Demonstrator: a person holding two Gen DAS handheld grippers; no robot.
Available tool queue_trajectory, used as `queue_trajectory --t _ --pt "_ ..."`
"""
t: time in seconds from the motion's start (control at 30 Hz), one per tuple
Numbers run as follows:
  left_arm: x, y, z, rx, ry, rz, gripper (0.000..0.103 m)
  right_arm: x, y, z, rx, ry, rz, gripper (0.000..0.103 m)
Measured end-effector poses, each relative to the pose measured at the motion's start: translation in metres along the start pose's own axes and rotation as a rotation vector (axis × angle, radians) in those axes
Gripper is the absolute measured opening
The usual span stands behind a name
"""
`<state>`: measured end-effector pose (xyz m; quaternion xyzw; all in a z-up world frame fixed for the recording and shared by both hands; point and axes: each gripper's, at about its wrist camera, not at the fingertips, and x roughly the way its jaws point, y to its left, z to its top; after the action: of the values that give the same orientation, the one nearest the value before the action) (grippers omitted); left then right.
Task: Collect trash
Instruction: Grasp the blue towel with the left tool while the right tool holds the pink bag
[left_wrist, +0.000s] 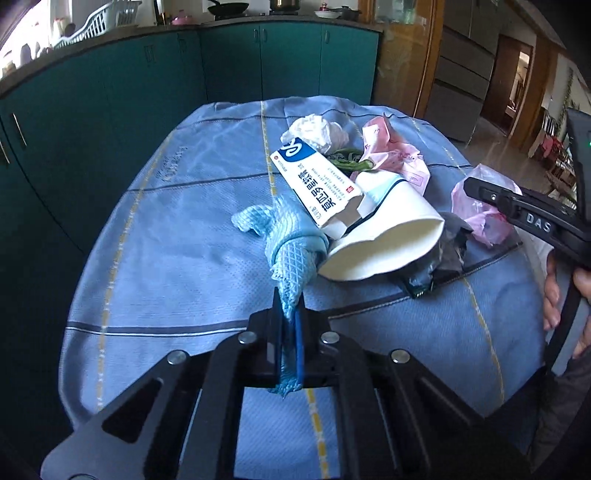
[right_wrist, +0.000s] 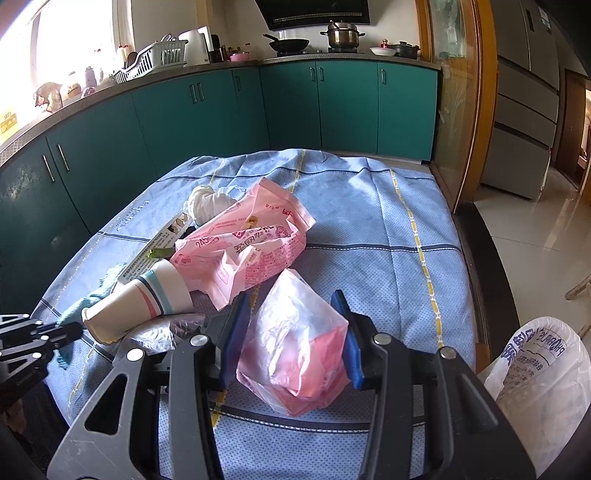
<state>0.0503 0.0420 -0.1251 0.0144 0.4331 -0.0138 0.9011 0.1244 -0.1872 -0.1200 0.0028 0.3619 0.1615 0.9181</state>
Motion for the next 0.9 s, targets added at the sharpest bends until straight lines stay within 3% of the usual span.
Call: queue_trajectory --t 0.27,0.57,0.6,0.67,0.73,0.9 --pt "-0.021 0.025 0.003 -0.014 -0.027 0.038 0.007 0.003 0.004 -0.001 -0.008 0.005 0.003 0.045" --pt "0.006 0.051 -0.015 -0.068 0.081 0.059 0.014 0.003 0.004 -0.002 -0.01 0.008 0.003 0.046" --pt "0.008 0.052 -0.016 -0.078 0.087 0.054 0.017 0.003 0.005 -0.001 -0.012 0.009 0.002 0.046" --pt "0.009 0.053 -0.015 -0.104 0.088 0.04 0.038 0.004 0.005 -0.002 -0.015 0.012 0.002 0.05" --pt "0.009 0.053 -0.012 -0.122 0.078 0.033 0.053 0.005 0.005 -0.002 -0.02 0.015 -0.004 0.052" --pt "0.016 0.045 -0.002 -0.117 0.047 0.05 0.062 0.01 0.007 -0.003 -0.021 0.022 -0.019 0.061"
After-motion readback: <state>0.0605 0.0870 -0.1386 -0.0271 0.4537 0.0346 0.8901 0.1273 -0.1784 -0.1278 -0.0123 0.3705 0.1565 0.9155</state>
